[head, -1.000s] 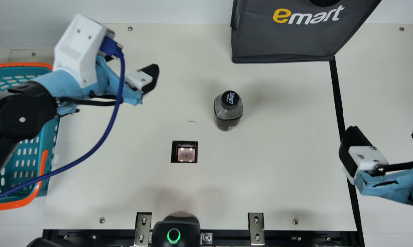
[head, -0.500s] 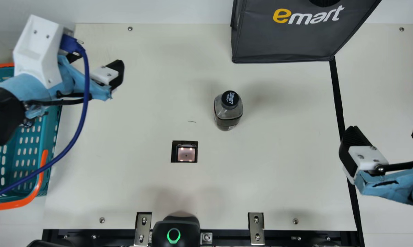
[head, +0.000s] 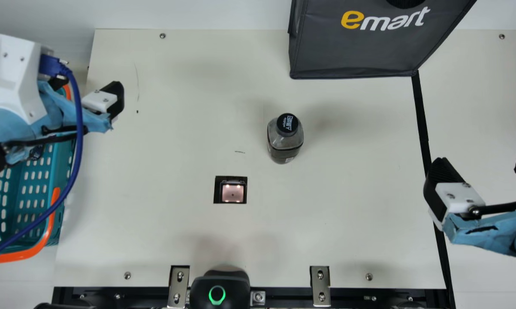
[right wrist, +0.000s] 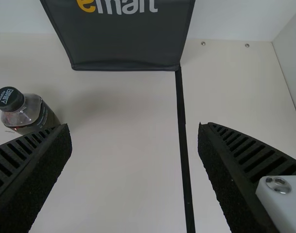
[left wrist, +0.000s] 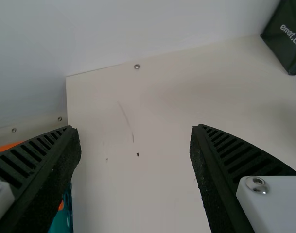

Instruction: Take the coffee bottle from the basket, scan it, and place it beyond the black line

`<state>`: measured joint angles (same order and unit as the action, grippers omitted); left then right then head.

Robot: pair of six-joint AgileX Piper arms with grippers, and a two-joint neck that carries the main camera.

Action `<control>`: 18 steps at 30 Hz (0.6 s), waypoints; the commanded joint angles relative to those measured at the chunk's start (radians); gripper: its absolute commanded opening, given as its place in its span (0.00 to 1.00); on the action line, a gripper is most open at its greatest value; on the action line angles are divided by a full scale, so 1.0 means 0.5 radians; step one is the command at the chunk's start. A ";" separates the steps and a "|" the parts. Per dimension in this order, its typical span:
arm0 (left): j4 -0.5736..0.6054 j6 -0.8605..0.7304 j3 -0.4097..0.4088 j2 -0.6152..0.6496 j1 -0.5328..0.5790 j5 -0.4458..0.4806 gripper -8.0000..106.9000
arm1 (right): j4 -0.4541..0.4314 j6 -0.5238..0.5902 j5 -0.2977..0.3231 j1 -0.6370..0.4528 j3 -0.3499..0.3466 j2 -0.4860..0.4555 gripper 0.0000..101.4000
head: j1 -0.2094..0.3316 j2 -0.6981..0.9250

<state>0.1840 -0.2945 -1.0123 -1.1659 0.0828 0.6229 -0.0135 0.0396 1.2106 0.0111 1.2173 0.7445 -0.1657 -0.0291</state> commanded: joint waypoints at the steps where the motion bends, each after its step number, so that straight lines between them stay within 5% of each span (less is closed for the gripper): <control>1: -0.016 0.021 0.027 0.035 -0.014 0.005 0.85 | 0.000 0.000 0.000 0.000 0.000 0.000 0.90 | 0.055 0.003; 18: -0.120 0.131 0.260 0.357 -0.167 0.121 0.85 | 0.002 0.000 0.000 0.000 0.000 0.000 0.90 | 0.055 0.003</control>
<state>0.1238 -0.2298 -0.8862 -0.9971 0.0019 0.6801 -0.0125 0.0396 1.2106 0.0111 1.2173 0.7445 -0.1657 -0.0291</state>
